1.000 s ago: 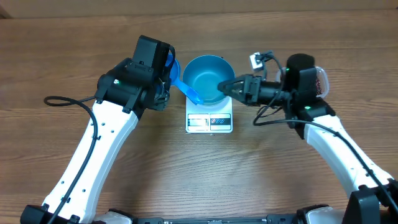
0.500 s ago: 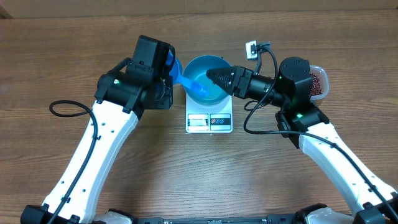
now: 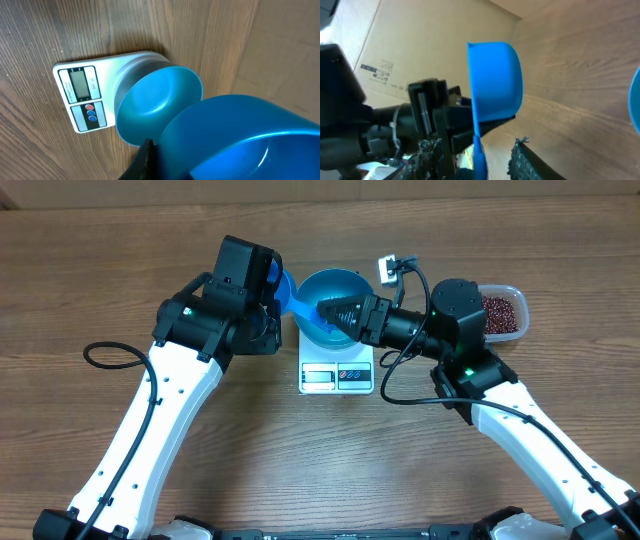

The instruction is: Scoop item into bowl and weigh 150g on scale

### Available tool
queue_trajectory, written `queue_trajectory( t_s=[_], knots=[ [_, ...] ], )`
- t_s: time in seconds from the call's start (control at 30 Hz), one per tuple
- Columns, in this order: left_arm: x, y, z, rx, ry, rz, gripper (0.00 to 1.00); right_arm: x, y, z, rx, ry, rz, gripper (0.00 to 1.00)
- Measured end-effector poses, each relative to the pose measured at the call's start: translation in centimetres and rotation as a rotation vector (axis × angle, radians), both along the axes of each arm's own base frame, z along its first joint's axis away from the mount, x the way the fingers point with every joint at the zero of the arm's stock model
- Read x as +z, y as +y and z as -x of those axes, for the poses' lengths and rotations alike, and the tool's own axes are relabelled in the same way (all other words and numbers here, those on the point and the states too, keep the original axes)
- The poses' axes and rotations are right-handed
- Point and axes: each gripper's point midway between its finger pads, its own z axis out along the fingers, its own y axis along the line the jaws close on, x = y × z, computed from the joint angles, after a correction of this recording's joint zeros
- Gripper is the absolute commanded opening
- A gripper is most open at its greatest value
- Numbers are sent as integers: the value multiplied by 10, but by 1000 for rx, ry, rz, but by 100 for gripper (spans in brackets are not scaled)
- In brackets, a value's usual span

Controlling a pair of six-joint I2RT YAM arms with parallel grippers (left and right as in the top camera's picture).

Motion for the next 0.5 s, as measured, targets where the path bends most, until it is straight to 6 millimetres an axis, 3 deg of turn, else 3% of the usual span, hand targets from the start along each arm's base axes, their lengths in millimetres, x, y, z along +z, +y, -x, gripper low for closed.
queue_trajectory(
  t_s=[0.5],
  knots=[
    [-2, -1, 4, -9, 20, 2, 4, -4, 20, 8, -17, 6, 20, 30]
  ],
)
